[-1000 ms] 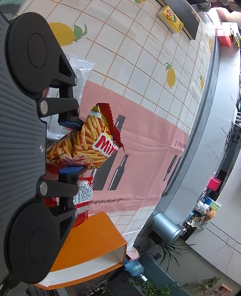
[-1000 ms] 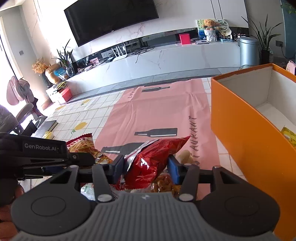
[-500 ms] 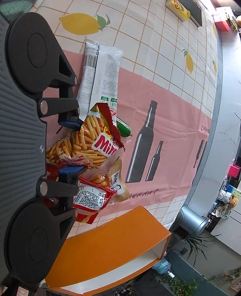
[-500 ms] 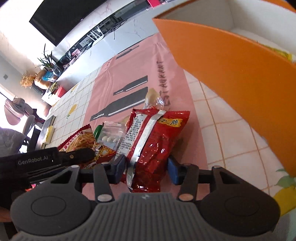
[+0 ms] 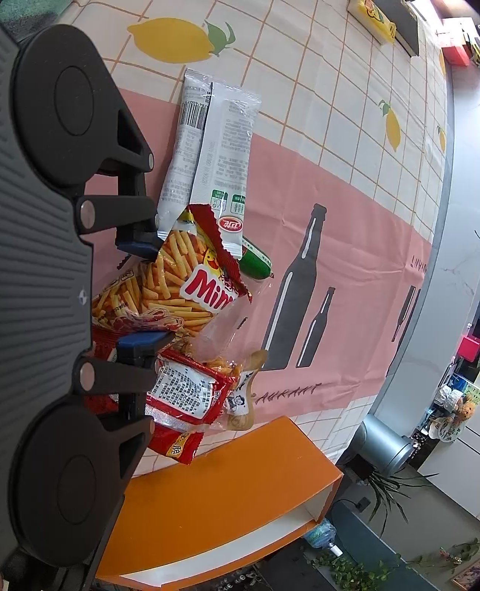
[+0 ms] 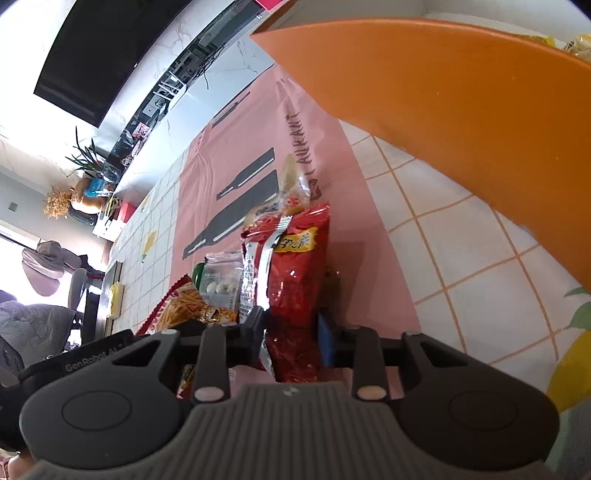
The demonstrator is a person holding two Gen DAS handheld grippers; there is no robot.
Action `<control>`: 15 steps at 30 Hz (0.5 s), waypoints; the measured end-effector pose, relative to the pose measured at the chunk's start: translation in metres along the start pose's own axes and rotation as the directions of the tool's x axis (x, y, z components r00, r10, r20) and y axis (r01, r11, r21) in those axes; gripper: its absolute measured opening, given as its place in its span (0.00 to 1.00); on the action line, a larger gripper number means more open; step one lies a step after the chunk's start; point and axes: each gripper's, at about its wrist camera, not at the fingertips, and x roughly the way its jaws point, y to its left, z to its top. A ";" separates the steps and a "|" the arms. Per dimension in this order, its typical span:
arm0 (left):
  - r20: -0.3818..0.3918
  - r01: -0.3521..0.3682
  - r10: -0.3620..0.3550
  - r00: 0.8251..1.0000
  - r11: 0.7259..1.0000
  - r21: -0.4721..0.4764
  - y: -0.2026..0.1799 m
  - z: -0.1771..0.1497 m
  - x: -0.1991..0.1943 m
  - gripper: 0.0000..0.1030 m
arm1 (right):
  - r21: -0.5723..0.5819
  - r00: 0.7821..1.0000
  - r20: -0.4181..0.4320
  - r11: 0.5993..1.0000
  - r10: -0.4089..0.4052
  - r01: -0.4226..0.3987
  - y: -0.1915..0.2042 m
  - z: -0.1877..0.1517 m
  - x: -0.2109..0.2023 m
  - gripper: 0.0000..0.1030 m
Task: Organize snacks
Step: 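Lift the stick snack bag with the left tool while the right tool lifts the red chip bag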
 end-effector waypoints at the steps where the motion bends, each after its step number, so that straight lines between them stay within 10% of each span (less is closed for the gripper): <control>1: 0.001 0.002 -0.002 1.000 1.000 -0.003 0.000 0.000 -0.001 0.43 | -0.010 1.000 0.007 1.000 0.000 0.000 0.003 -0.001 -0.003 0.23; 15: 0.065 0.049 -0.049 0.997 0.999 0.000 -0.004 0.006 -0.031 0.43 | -0.191 0.994 0.096 0.979 -0.050 0.068 0.045 -0.006 -0.044 0.17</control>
